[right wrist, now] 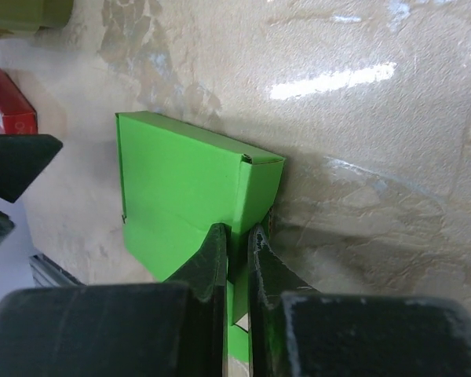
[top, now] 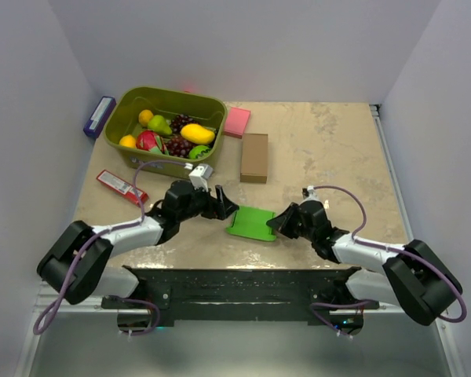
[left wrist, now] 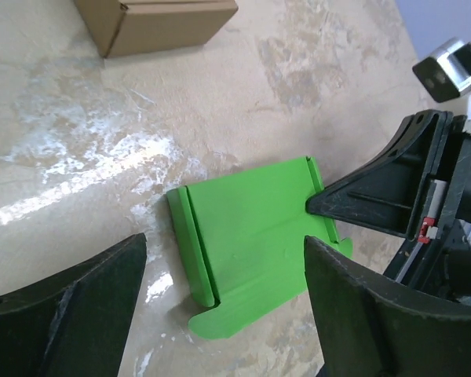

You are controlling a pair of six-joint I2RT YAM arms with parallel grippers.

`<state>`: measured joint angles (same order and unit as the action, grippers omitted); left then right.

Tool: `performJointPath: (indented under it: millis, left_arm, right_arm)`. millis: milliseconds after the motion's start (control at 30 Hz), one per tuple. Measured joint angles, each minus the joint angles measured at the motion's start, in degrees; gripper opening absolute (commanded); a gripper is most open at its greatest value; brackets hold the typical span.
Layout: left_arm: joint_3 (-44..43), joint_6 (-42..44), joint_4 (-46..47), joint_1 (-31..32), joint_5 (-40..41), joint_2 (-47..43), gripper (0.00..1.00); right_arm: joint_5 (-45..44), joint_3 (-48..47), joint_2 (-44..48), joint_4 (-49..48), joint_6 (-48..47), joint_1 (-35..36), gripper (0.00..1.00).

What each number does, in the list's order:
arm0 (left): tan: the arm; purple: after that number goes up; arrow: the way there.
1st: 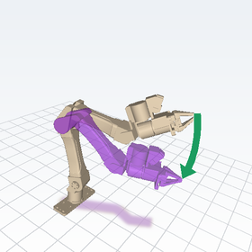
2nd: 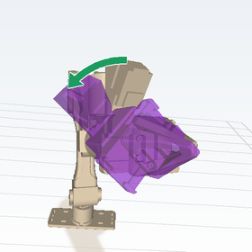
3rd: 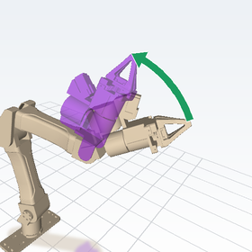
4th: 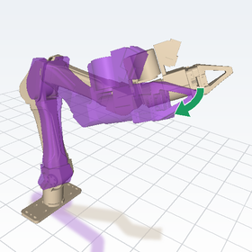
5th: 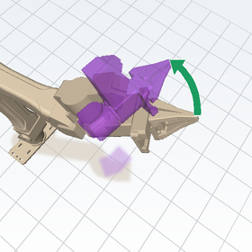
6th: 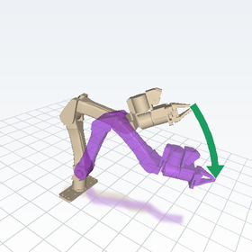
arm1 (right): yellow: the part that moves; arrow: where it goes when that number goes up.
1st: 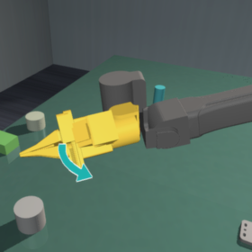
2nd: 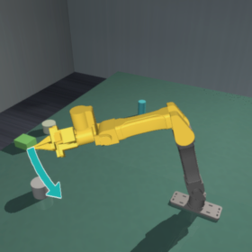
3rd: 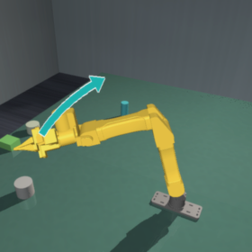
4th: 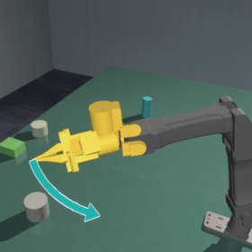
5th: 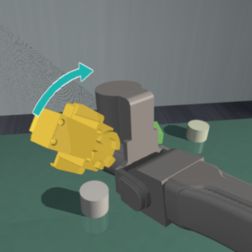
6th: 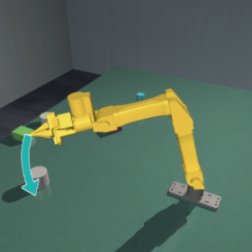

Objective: Fold the paper box

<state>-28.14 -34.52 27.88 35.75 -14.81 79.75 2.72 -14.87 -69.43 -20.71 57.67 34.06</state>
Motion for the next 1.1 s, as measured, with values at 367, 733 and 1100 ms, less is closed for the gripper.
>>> performJointPath:
  millis: [367, 733, 1100]
  left_arm:
    - [5.86, -5.42, -1.57, -4.96, -5.46, -6.21, 0.88]
    - [8.5, -12.98, 9.66, -5.35, -13.7, -2.1, 0.86]
    - [8.85, -16.98, 16.13, -3.8, -16.0, 1.97, 0.51]
  right_arm:
    - [3.74, 0.09, 7.48, 3.48, -2.21, 0.0, 0.0]
    - [5.99, -2.32, 10.34, 6.6, -5.16, 0.0, 0.0]
    - [6.27, -3.06, 10.14, 7.45, -7.43, -0.48, 0.0]
